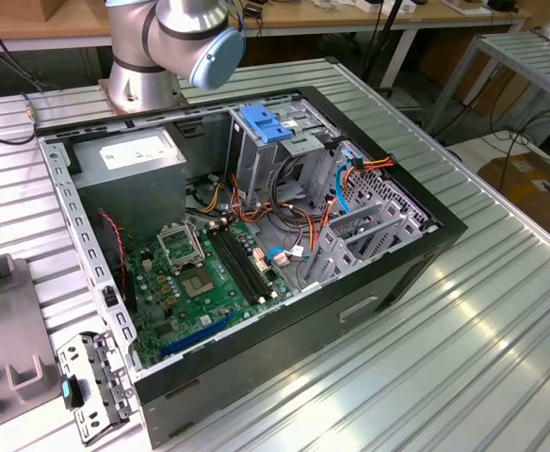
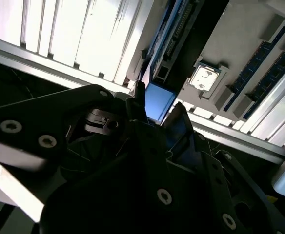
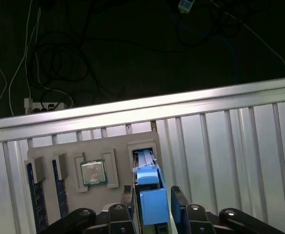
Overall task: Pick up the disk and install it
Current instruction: 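Pick up the disk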
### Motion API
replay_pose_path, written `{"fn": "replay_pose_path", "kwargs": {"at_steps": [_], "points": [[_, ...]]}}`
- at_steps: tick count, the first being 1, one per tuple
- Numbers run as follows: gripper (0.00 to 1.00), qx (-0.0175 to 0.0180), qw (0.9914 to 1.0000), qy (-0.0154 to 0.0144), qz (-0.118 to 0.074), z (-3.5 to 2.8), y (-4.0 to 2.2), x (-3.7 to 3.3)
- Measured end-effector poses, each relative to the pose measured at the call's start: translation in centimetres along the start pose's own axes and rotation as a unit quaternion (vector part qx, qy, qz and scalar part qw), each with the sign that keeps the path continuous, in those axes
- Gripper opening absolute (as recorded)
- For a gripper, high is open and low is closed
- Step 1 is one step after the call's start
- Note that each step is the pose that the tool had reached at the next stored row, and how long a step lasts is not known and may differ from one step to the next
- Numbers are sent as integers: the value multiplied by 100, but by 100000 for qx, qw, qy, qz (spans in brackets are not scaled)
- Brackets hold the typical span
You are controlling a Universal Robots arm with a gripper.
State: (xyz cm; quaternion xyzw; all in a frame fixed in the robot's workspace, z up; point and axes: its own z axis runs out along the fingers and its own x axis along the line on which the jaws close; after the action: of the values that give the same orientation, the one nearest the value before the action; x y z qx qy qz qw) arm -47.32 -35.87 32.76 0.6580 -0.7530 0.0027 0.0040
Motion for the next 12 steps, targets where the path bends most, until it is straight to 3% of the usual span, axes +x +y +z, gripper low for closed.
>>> {"fn": "replay_pose_path", "kwargs": {"at_steps": [2, 5, 12], "points": [[44, 163, 99984, -23, -1795, 15, 0, 0], [44, 262, 99885, -28, -4792, 46, 0, 3], [44, 282, 99794, -30, -6410, 147, -8, 52]]}}
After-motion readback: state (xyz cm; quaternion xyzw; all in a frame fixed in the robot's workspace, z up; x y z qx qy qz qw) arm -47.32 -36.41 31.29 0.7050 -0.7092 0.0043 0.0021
